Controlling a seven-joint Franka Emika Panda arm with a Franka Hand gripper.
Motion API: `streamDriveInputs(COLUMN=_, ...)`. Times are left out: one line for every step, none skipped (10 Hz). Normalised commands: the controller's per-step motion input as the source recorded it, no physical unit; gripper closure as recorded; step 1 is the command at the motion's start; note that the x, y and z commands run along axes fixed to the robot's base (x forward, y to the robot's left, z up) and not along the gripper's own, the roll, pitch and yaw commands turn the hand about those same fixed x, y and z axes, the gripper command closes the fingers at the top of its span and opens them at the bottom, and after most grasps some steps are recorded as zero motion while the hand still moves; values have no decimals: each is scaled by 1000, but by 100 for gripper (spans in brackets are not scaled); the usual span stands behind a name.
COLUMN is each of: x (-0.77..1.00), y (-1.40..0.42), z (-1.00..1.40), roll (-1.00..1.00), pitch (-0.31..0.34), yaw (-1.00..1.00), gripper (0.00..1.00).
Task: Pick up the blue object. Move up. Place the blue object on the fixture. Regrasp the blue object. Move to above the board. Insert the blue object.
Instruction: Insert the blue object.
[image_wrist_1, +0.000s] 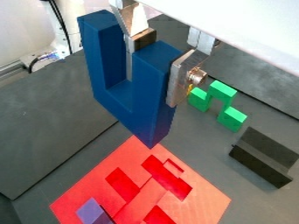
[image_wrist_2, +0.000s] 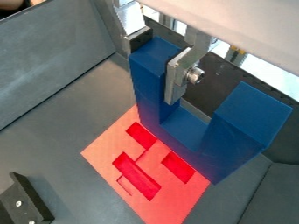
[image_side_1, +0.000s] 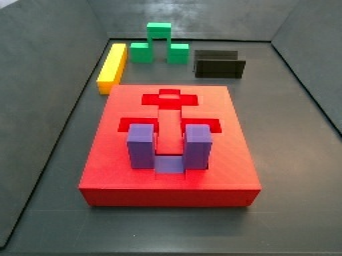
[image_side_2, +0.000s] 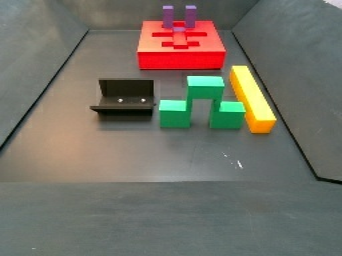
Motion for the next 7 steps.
streamDriveInputs(x=409, y=0, z=-494, roll=-4, pitch=0, yaw=0, gripper=100)
streamDriveInputs(x=591, y=0, z=-626, roll=0, pitch=0, yaw=0, gripper=100)
streamDriveInputs(x=789, y=9, z=-629, roll=0, pitch=0, yaw=66, gripper=100)
streamDriveInputs(x=891, y=140, z=-529, roll=0, pitch=0, yaw=109, gripper=100)
streamDriveInputs(x=934, y=197, z=-489, roll=0, pitch=0, yaw=86, gripper=100)
streamDriveInputs(x=986, y=294, z=-540, roll=0, pitch=0, yaw=51, gripper=100)
streamDriveInputs(x=791, y=197, z=-666, roll=87, pitch=-69, yaw=0, gripper=100)
